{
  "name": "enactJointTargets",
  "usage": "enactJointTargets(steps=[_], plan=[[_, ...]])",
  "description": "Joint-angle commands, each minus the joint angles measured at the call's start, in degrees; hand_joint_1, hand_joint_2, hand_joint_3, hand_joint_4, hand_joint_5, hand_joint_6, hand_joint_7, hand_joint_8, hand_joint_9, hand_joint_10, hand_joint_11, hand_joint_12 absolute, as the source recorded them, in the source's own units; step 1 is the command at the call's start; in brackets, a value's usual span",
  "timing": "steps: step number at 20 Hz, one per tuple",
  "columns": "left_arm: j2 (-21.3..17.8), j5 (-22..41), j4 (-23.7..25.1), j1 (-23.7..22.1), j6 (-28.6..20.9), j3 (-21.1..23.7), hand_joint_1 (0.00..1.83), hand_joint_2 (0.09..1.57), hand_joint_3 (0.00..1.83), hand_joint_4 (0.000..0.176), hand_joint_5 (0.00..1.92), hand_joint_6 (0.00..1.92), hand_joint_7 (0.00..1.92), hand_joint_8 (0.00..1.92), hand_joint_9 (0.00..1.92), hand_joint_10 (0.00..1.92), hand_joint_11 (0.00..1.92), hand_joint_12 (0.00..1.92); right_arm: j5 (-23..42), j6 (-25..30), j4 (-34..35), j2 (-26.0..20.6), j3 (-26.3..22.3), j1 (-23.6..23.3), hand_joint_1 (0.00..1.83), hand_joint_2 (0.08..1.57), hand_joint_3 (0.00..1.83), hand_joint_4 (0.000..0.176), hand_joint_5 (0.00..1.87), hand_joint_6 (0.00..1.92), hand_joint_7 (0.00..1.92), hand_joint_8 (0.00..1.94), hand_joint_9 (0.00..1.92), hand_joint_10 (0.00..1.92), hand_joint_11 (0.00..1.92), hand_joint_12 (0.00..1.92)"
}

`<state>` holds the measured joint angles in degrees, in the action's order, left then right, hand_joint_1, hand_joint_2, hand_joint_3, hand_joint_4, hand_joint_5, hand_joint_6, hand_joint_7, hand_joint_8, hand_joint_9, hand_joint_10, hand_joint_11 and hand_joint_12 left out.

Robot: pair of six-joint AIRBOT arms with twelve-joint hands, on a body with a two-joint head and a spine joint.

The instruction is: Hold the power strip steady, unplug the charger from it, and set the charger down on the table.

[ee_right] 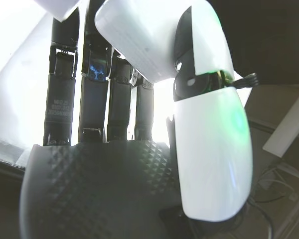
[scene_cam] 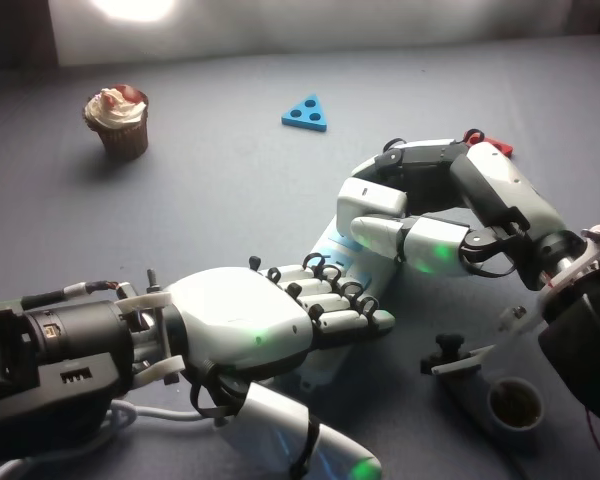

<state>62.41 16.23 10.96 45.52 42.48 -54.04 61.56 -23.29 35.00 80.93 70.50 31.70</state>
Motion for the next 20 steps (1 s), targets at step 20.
enactJointTargets(steps=[20], plan=[[0.9, -2.0, -0.9, 0.7, -0.9, 0.2, 0.0, 0.91, 0.0, 0.0, 0.07, 0.0, 0.07, 0.0, 0.07, 0.0, 0.07, 0.03, 8.5, 2.9, -1.4, -1.2, -1.4, -4.7, 1.25, 1.04, 0.0, 0.04, 1.13, 0.75, 1.19, 0.61, 1.22, 0.0, 0.88, 0.59]])
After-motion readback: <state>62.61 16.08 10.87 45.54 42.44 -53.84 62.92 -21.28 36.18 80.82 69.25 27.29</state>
